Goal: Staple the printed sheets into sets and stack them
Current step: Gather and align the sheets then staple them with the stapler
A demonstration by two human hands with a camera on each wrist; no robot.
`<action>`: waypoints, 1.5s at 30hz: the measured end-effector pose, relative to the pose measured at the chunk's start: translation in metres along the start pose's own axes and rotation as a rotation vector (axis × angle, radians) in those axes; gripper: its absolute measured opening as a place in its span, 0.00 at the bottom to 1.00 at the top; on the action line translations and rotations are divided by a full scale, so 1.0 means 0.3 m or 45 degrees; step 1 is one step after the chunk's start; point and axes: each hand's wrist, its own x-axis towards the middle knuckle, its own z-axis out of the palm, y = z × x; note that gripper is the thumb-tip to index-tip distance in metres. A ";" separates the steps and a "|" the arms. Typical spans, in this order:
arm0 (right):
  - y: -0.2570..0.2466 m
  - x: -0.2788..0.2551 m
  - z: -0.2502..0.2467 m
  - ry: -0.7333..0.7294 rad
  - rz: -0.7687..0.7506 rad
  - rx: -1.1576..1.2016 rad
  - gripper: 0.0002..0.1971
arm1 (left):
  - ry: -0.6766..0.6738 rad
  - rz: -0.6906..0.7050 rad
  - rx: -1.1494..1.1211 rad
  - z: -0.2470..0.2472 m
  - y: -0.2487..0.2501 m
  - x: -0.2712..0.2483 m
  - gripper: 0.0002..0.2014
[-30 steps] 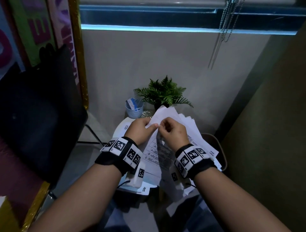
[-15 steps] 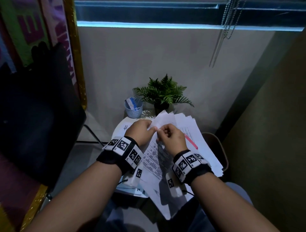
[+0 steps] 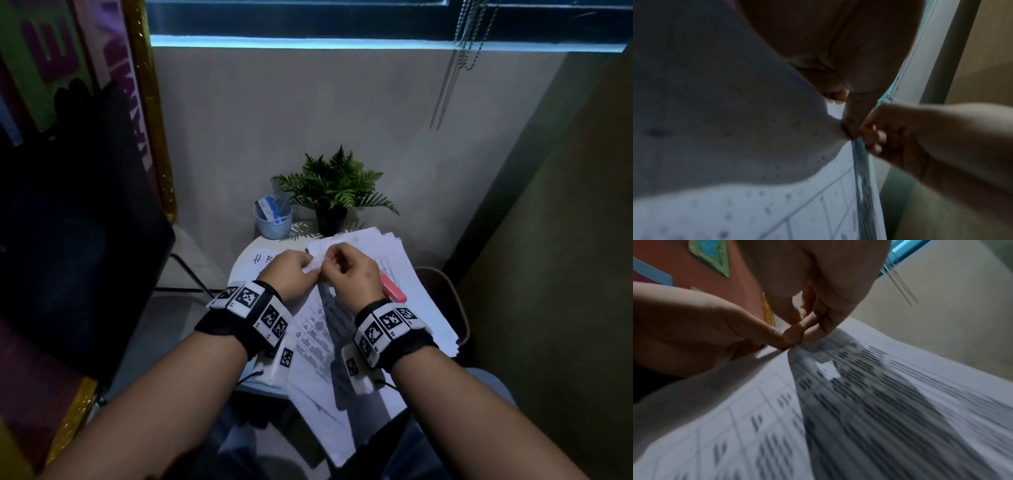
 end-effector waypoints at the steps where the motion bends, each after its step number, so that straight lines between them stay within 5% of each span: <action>1: -0.014 0.006 0.002 0.030 -0.021 0.002 0.05 | -0.007 -0.016 0.010 0.010 0.000 -0.005 0.18; 7: 0.008 0.091 -0.100 0.144 0.114 -0.117 0.08 | 0.044 -0.097 0.010 -0.002 -0.033 0.011 0.20; 11: 0.103 0.177 -0.296 0.297 0.391 -0.243 0.14 | 0.063 -0.066 -0.059 -0.028 -0.059 0.033 0.13; 15: 0.153 0.297 -0.536 0.530 0.518 -0.606 0.09 | 0.136 -0.081 -0.186 -0.048 -0.047 0.039 0.13; 20: 0.188 0.421 -0.689 0.438 0.482 -0.727 0.14 | 0.154 -0.075 -0.291 -0.057 -0.029 0.051 0.06; 24: 0.142 0.388 -0.598 0.332 0.361 -0.650 0.13 | 0.120 -0.080 -0.331 -0.055 -0.033 0.076 0.07; 31: 0.059 0.220 -0.289 -0.498 0.259 -0.336 0.26 | 0.037 0.004 -0.162 -0.066 0.047 0.082 0.09; 36: 0.017 0.214 -0.244 -0.286 0.235 -0.319 0.13 | -0.001 -0.030 -0.547 -0.100 0.019 0.012 0.12; 39: -0.003 0.227 -0.259 -0.224 0.224 -0.301 0.10 | -0.097 -0.032 -0.522 -0.132 -0.025 -0.041 0.03; 42: -0.012 0.223 -0.246 -0.202 0.237 -0.272 0.16 | -0.096 -0.027 -0.503 -0.130 -0.045 -0.072 0.06; 45: -0.027 0.192 -0.218 0.098 0.123 -0.411 0.20 | -0.001 0.005 -0.534 -0.122 -0.045 -0.097 0.12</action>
